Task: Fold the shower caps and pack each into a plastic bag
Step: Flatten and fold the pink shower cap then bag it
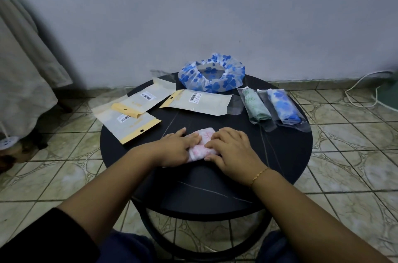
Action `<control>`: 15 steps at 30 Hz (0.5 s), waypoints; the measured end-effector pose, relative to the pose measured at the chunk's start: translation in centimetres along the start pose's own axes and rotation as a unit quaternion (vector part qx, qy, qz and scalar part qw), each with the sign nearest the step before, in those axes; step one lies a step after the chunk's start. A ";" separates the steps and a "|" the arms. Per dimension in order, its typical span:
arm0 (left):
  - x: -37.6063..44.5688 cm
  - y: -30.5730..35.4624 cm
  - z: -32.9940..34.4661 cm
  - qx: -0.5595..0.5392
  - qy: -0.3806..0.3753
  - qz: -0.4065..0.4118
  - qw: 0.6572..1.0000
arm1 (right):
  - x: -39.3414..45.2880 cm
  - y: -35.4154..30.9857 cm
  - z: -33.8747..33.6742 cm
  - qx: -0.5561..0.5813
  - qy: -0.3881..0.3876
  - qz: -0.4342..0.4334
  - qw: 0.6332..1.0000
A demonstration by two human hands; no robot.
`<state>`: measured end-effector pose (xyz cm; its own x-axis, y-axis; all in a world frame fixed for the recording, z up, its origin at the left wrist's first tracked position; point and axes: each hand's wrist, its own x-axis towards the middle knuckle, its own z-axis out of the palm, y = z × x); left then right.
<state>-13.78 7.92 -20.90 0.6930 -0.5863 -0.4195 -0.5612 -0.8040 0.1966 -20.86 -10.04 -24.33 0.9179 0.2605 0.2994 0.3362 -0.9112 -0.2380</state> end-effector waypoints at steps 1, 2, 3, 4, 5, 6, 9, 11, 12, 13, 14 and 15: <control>-0.3 0.1 0.0 -0.026 0.004 0.002 1.000 | 0.0 0.0 -0.1 -0.005 -0.008 0.005 1.000; -0.7 0.1 0.0 -0.062 0.018 0.002 0.998 | 0.0 0.0 -0.2 -0.012 -0.023 0.011 1.000; -1.1 0.0 0.2 -0.094 0.042 0.004 0.995 | 0.1 0.0 -0.4 -0.014 -0.038 0.017 0.999; -1.4 -0.2 0.3 -0.114 0.074 0.010 0.991 | 0.1 0.0 -0.5 -0.011 -0.052 0.023 0.998; -1.6 -0.4 0.5 -0.119 0.109 0.019 0.987 | 0.2 -0.1 -0.8 -0.002 -0.063 0.029 0.998; -1.6 -0.6 0.7 -0.120 0.140 0.028 0.982 | 0.3 -0.2 -1.0 0.011 -0.071 0.037 0.997; -1.2 -1.3 0.7 -0.122 0.181 0.049 0.975 | 0.6 -0.1 -0.8 0.081 -0.078 0.087 0.990; -1.0 -1.5 0.6 -0.083 0.208 0.056 0.973 | 0.8 0.2 -0.4 0.146 -0.047 0.130 0.979; -1.0 -1.6 0.4 -0.065 0.214 0.053 0.973 | 0.9 0.3 -0.2 0.169 -0.035 0.150 0.974; -0.9 -1.5 0.3 -0.059 0.215 0.055 0.973 | 1.0 0.3 -0.2 0.185 -0.026 0.168 0.968; -0.9 -1.5 0.2 -0.067 0.219 0.056 0.972 | 1.2 0.2 -0.2 0.201 -0.020 0.185 0.962; -0.8 -1.5 0.2 -0.087 0.225 0.054 0.969 | 1.3 0.1 -0.3 0.221 -0.012 0.202 0.954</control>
<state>-13.60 9.61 -21.04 0.7841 -0.6198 0.0334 -0.5836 -0.7178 0.3797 -19.68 -9.87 -23.68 0.9942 -0.0712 0.0803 0.0051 -0.7163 -0.6978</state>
